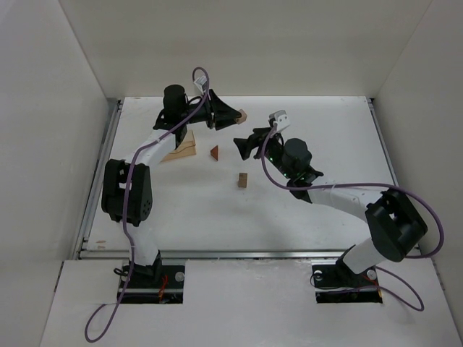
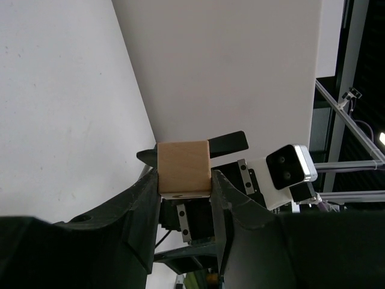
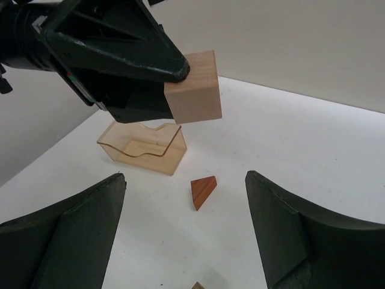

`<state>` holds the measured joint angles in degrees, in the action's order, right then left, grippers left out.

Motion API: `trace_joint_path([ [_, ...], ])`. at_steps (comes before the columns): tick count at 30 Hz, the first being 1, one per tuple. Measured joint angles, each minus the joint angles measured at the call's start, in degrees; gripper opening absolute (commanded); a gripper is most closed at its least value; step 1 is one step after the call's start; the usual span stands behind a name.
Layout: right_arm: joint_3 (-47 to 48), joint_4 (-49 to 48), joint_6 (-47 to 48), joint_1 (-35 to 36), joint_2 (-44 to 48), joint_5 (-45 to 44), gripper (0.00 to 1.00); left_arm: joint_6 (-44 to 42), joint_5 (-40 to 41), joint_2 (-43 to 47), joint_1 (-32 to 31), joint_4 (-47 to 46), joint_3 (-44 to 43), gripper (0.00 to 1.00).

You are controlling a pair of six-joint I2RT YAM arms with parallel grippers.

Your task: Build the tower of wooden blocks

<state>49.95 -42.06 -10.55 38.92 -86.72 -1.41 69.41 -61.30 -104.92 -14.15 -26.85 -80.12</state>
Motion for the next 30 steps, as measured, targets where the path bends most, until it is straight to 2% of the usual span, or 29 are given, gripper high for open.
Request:
trace_joint_path([
  [5, 1.6, -0.9, 0.1, 0.0, 0.0, -0.3, 0.82, 0.3, -0.1, 0.0, 0.0, -0.2, 0.0, 0.00],
  [12, 2.7, -3.4, 0.2, 0.0, -0.4, -1.1, 0.71, 0.4, -0.1, 0.0, 0.0, -0.3, 0.0, 0.00],
  [28, 6.6, -3.5, 0.2, -0.2, -4.9, -2.1, 0.65, 1.0, -0.2, 0.0, 0.0, -0.8, 0.9, 0.00],
  [30, 6.6, -3.6, 0.2, -0.3, -4.9, -2.3, 0.61, 1.1, -0.1, 0.0, 0.0, -0.8, 1.0, 0.00],
])
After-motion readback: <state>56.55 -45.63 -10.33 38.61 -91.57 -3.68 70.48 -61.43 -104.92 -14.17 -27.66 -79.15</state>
